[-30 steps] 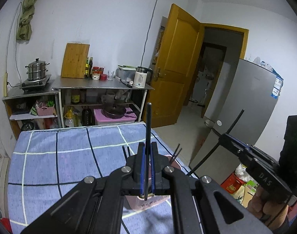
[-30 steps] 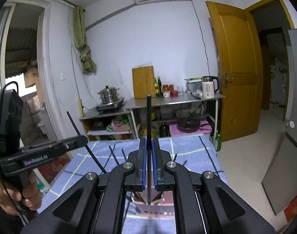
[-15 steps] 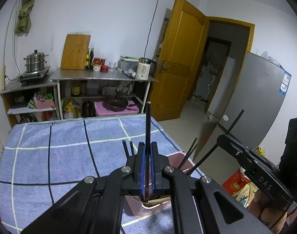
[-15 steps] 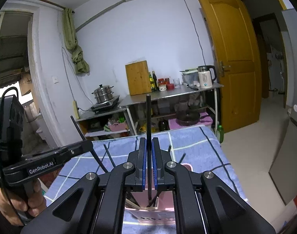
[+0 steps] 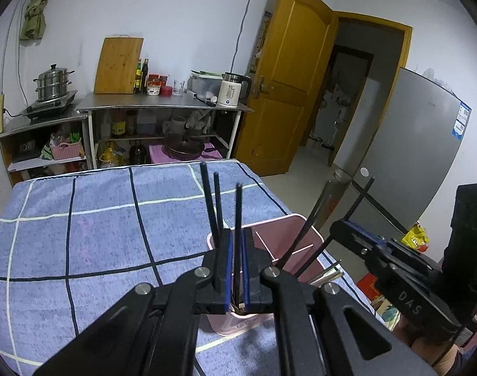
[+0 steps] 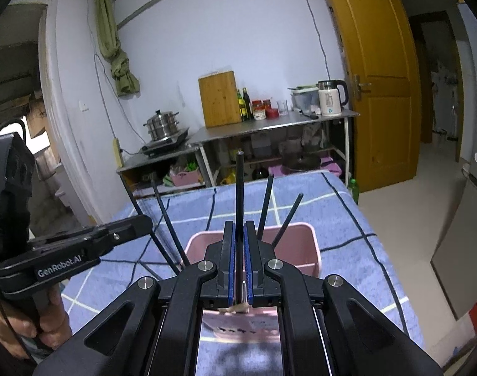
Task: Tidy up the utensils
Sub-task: 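Lower the chopsticks into the pink basket and open both grippers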
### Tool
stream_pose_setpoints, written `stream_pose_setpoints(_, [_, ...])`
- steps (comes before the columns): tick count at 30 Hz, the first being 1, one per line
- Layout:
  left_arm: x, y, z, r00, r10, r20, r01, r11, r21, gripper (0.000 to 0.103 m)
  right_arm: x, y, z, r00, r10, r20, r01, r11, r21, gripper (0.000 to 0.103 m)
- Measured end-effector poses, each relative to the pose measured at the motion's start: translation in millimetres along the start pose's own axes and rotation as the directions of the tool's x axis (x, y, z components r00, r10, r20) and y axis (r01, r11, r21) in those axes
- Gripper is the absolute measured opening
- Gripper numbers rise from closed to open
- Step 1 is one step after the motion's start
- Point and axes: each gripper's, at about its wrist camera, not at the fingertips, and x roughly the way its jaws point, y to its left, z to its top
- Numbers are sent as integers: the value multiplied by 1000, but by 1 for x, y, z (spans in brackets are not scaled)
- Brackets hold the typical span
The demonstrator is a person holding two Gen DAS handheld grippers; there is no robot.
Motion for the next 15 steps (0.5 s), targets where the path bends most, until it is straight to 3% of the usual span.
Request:
stream_pose_setpoints(6, [-15,1,-2,999,-14,35,14,1000,-3,23,-13,4,1,1000,-1,11,1,1000,-15,6])
stream_pose_setpoints(15, [-48,-1,-11,996,-21,85,21,1000,0,26,-45,6,-5,999,-19,46,19,1000,-8,16])
